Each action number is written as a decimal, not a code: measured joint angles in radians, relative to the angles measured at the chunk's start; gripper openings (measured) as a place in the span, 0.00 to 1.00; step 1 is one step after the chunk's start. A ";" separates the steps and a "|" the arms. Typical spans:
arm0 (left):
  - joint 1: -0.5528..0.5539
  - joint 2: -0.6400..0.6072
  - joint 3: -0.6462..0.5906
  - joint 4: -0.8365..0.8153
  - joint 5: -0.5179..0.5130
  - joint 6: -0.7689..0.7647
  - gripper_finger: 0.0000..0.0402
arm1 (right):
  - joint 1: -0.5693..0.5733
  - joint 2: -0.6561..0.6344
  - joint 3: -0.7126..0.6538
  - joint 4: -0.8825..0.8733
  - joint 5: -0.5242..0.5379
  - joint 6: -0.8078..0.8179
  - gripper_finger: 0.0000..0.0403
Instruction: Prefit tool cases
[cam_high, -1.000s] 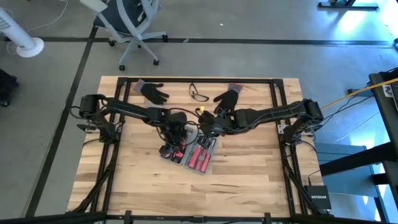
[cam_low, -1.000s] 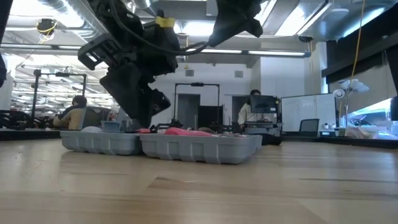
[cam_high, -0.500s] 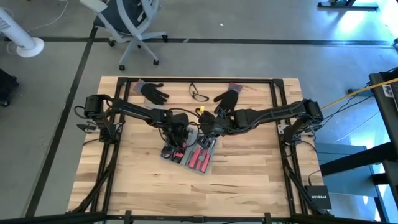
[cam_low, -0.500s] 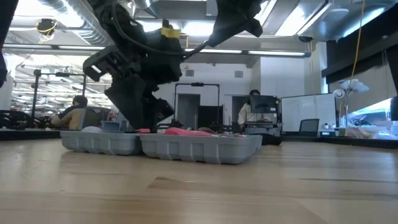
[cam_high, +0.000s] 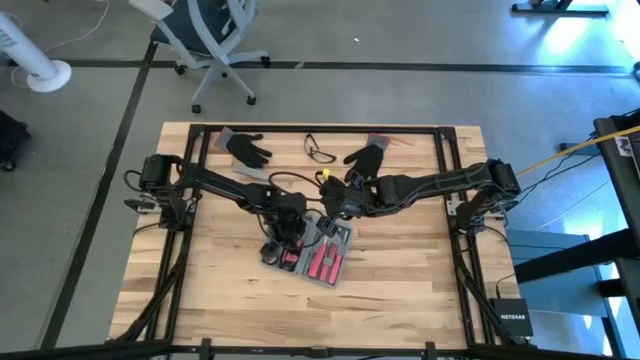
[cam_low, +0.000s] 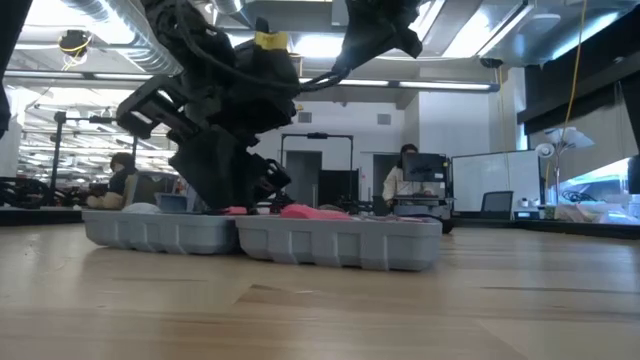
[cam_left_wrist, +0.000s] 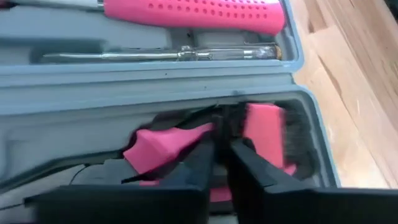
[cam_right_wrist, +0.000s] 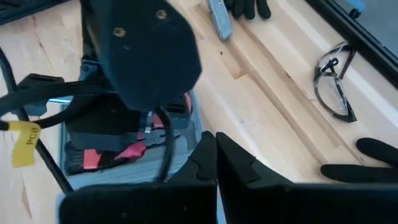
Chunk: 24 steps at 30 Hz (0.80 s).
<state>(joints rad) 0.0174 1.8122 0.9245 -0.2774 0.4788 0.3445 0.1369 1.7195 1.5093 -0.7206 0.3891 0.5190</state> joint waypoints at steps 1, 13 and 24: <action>0.000 0.000 0.000 0.007 -0.004 -0.018 0.06 | 0.000 0.000 0.000 -0.001 0.002 0.000 0.00; 0.031 -0.075 0.000 -0.082 -0.037 -0.140 0.00 | 0.000 -0.005 0.000 0.013 0.041 -0.007 0.00; 0.045 -0.174 0.003 -0.096 -0.017 -0.132 0.00 | 0.000 -0.029 0.000 0.010 0.054 -0.030 0.00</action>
<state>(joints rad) 0.0627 1.6386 0.9276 -0.3730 0.4617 0.2125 0.1368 1.6905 1.5097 -0.7108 0.4431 0.4892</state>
